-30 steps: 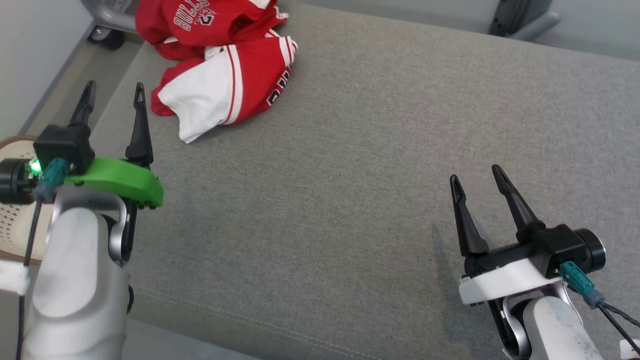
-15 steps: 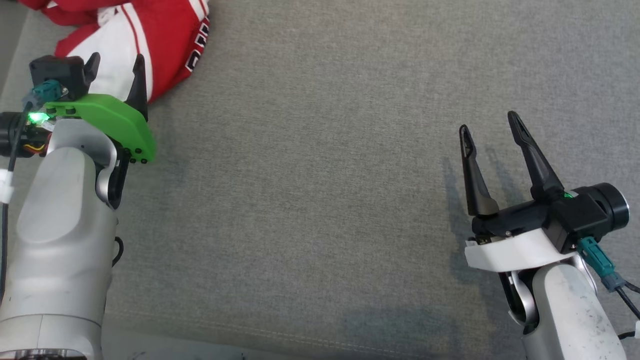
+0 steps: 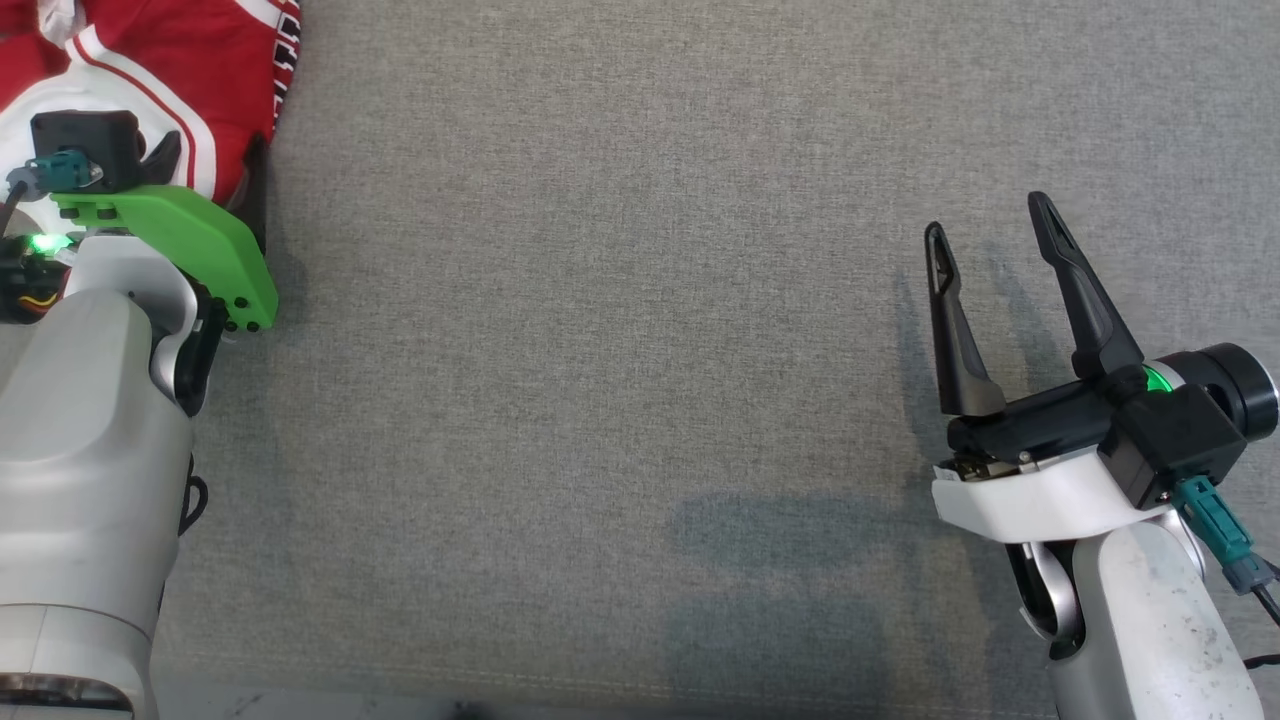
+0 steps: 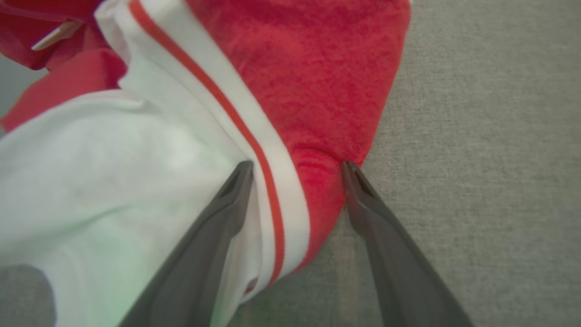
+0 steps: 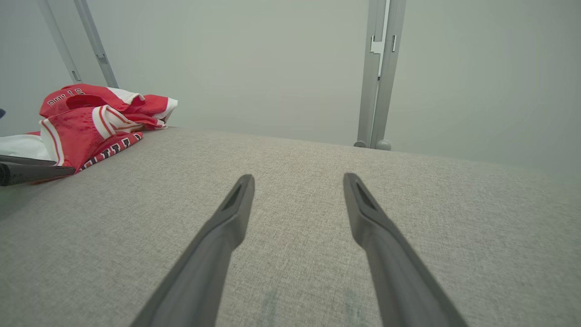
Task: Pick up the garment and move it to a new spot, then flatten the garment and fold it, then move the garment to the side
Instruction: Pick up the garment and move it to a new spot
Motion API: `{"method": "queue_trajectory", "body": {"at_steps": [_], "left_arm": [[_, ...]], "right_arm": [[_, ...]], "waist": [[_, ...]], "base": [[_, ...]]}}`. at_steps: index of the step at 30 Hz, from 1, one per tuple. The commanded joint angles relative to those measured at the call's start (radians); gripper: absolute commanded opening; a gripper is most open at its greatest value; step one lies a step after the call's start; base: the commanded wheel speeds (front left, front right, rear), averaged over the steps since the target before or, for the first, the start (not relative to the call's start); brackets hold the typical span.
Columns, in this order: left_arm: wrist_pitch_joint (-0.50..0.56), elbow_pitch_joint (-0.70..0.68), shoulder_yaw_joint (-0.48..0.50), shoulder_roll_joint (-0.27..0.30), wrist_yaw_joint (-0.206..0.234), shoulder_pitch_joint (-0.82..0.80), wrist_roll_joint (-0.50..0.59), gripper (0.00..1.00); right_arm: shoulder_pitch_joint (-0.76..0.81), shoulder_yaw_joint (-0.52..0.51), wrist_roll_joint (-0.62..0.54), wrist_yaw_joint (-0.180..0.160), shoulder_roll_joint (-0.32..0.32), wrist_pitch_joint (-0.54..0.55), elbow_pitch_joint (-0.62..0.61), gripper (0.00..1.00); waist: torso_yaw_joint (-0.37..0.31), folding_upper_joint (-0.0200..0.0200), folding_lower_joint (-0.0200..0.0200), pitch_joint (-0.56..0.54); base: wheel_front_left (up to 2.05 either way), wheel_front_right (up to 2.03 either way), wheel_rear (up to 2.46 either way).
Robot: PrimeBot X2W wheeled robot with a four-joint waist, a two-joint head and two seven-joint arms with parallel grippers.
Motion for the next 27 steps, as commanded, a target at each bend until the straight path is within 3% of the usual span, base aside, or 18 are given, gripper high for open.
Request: {"method": "queue_trajectory", "body": {"at_steps": [1, 2, 3, 4, 5, 16, 27], "left_arm": [[0.001, 0.032, -0.005, 0.010, -0.001, -0.006, -0.011, 1.00], [-0.007, 0.049, -0.006, 0.014, -0.001, -0.009, -0.013, 0.99], [-0.012, 0.066, -0.006, 0.015, 0.000, -0.010, -0.015, 0.50], [-0.024, 0.079, -0.004, 0.014, 0.002, -0.012, -0.018, 0.22], [-0.036, 0.089, -0.002, 0.010, 0.003, -0.015, -0.019, 0.00], [-0.136, 0.138, -0.038, 0.013, 0.001, -0.045, -0.025, 0.00], [-0.178, 0.029, -0.137, 0.084, 0.000, -0.054, -0.071, 0.00]], "right_arm": [[-0.011, 0.001, -0.010, 0.000, -0.003, -0.002, -0.012, 1.00], [-0.011, -0.001, -0.011, 0.000, -0.003, -0.003, -0.015, 1.00], [-0.011, -0.004, -0.013, 0.000, -0.003, -0.002, -0.019, 1.00], [-0.009, -0.007, -0.014, 0.000, -0.003, -0.002, -0.022, 1.00], [-0.006, -0.010, -0.013, 0.000, -0.003, -0.002, -0.024, 1.00], [0.007, -0.011, 0.009, 0.000, -0.003, -0.002, -0.013, 1.00], [0.027, -0.005, 0.067, 0.000, -0.003, -0.002, 0.017, 1.00]], "waist": [[-0.010, 0.0066, 0.0000, 0.005], [-0.011, 0.0066, 0.0000, 0.005], [-0.013, 0.0066, 0.0000, 0.004], [-0.014, 0.0066, 0.0000, 0.002], [-0.014, 0.0066, 0.0000, 0.000], [-0.002, 0.0066, 0.0000, -0.064], [-0.014, 0.0066, 0.0000, -0.197]], "base": [[0.00, 0.00, 0.00], [0.00, 0.00, 0.00], [0.00, 0.00, 0.00], [0.00, 0.00, 0.00], [0.00, 0.00, 0.00], [0.00, 0.00, 0.00], [0.00, 0.00, 0.00]]}}
